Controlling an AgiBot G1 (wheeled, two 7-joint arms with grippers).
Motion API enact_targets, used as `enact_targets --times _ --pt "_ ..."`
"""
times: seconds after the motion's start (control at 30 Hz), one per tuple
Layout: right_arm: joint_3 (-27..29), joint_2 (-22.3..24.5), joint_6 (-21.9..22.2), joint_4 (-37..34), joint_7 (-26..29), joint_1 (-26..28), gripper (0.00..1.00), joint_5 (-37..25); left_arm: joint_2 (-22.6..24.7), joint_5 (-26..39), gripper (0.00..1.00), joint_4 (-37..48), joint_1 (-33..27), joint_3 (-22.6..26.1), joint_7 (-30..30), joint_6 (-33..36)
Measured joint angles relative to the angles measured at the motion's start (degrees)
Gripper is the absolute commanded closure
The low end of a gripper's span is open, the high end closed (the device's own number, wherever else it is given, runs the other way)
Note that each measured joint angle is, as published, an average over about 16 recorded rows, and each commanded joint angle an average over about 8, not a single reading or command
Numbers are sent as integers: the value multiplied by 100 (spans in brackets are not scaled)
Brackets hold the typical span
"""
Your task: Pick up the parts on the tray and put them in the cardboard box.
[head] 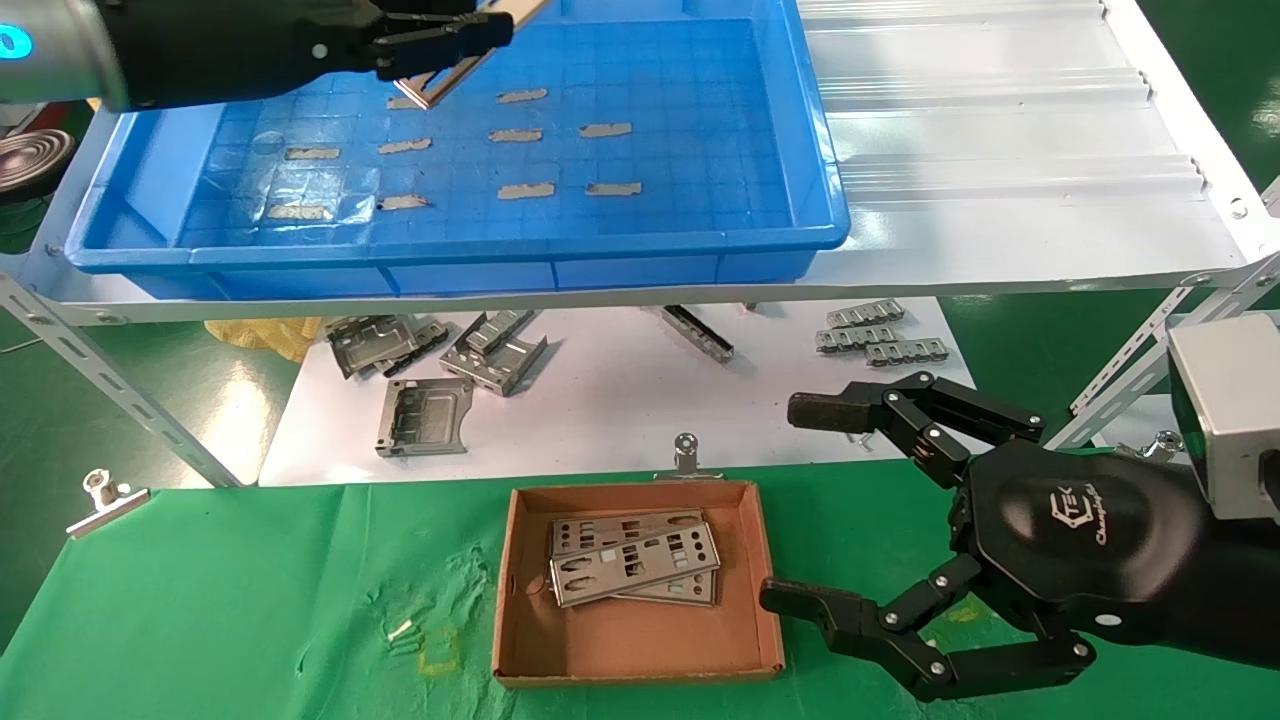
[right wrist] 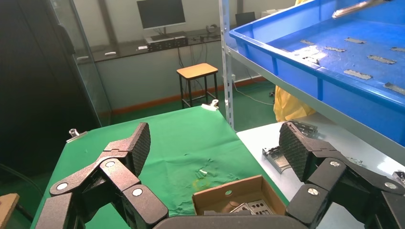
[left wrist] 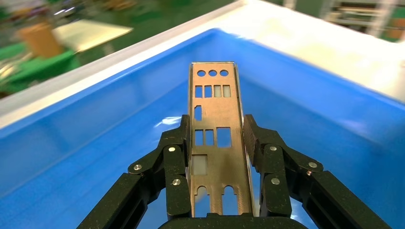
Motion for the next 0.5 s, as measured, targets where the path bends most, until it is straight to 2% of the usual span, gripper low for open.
enact_targets --times 0.27,0.5 --pt "0 0 0 0 0 0 0 0 -448 -184 100 -428 165 38 299 1348" --pt "0 0 0 0 0 0 0 0 -989 -744 100 -1700 808 429 193 1744"
